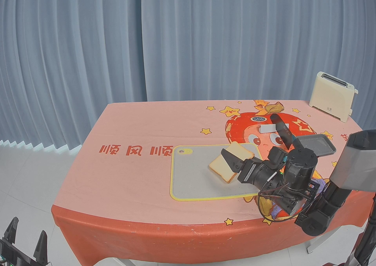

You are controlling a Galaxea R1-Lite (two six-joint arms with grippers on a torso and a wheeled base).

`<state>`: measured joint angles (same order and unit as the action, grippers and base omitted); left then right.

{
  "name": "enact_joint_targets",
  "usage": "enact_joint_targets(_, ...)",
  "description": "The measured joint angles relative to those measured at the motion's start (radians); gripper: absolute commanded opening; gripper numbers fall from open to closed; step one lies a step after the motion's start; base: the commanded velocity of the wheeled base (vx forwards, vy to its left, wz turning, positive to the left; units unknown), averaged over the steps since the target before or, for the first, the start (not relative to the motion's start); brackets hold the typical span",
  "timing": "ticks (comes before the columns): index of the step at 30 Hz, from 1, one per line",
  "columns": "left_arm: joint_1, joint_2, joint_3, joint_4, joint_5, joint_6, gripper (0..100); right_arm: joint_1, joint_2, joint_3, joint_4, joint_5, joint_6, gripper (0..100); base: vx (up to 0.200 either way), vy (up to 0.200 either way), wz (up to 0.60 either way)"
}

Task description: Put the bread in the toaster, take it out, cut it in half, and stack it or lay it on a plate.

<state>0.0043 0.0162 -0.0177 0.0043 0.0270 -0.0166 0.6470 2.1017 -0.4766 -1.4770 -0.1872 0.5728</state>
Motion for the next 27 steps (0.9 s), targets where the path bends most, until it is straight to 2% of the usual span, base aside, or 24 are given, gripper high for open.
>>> enact_joint_targets(4, 0.000, 0.000, 0.000, 0.000, 0.000, 0.000, 100, 0.002, -0.007, 0.000, 0.043, 0.006, -0.102, 100, 0.000, 0.000, 0.00)
enact_joint_targets(6, 0.000, 0.000, 0.000, 0.000, 0.000, 0.000, 100, 0.002, -0.012, -0.006, 0.095, 0.007, -0.133, 100, 0.000, 0.000, 0.00)
enact_joint_targets(11, 0.000, 0.000, 0.000, 0.000, 0.000, 0.000, 100, 0.002, -0.048, -0.041, 0.302, 0.007, -0.224, 100, 0.000, 0.000, 0.00)
enact_joint_targets(13, 0.000, 0.000, 0.000, 0.000, 0.000, 0.000, 100, 0.004, -0.067, -0.067, 0.369, 0.006, -0.243, 100, 0.000, 0.000, 0.00)
enact_joint_targets(16, 0.000, 0.000, 0.000, 0.000, 0.000, 0.000, 100, 0.011, -0.103, -0.113, 0.459, 0.002, -0.261, 100, 0.000, 0.000, 0.00)
enact_joint_targets(19, 0.000, 0.000, 0.000, 0.000, 0.000, 0.000, 100, 0.014, -0.143, -0.139, 0.487, -0.002, -0.265, 100, 0.000, 0.000, 0.00)
enact_joint_targets(24, 0.000, 0.000, 0.000, 0.000, 0.000, 0.000, 100, 0.006, -0.211, -0.129, 0.528, -0.002, -0.248, 100, 0.000, 0.000, 0.00)
enact_joint_targets(27, 0.000, 0.000, 0.000, 0.000, 0.000, 0.000, 100, 0.000, -0.249, -0.119, 0.608, 0.000, -0.233, 100, 0.000, 0.000, 0.00)
